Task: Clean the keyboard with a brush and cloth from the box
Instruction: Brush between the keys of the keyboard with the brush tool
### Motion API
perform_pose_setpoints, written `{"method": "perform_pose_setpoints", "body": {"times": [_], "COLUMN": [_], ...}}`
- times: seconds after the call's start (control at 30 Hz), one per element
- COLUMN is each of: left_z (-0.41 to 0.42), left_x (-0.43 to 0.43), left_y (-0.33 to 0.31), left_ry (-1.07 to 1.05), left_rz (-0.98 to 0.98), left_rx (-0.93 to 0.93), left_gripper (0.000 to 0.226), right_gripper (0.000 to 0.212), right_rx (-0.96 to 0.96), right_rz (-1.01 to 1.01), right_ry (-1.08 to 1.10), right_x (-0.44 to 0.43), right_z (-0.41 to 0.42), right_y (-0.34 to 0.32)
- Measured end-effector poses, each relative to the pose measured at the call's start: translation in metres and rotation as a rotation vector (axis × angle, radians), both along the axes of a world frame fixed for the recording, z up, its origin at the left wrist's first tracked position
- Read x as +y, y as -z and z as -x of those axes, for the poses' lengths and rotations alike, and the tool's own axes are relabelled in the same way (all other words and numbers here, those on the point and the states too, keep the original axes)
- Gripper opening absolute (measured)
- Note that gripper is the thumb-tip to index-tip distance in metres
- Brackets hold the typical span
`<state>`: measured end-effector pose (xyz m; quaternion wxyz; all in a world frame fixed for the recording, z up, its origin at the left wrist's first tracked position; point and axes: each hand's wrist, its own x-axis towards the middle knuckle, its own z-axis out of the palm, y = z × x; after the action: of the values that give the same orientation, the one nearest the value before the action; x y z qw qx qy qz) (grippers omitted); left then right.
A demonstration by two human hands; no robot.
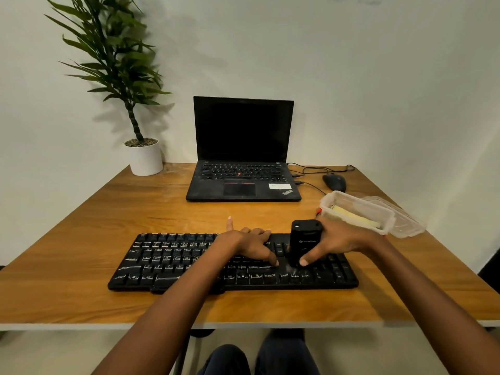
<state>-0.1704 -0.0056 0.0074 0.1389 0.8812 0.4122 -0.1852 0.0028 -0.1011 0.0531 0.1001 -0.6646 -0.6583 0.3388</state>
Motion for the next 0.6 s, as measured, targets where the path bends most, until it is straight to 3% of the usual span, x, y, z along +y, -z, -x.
{"method": "perform_pose_setpoints", "body": {"times": [0.13, 0.23, 0.47, 0.6], "left_z": [-0.001, -0.001, -0.004, -0.006], "left_x": [0.000, 0.000, -0.003, -0.003], "left_y": [-0.001, -0.001, 0.008, 0.010], "left_ry": [-0.001, -0.004, -0.011, -0.014], "left_rz": [0.006, 0.002, -0.082, -0.112], "left_rx": [0.007, 0.017, 0.011, 0.014], "left_gripper": [0.086, 0.086, 0.083, 0.081], "right_gripper": [0.040, 0.035, 0.027, 0.027], "right_rx": [-0.005, 0.025, 0.088, 0.057], "right_rz": [-0.013, -0.129, -0.450, -0.500], "right_ry": [0.019, 0.063, 0.443, 0.459], "right_x": [-0.004, -0.007, -0.014, -0.028], "right_z": [0.002, 0.023, 0.025, 0.032], "right_y": [-0.008, 0.002, 0.040, 0.051]}}
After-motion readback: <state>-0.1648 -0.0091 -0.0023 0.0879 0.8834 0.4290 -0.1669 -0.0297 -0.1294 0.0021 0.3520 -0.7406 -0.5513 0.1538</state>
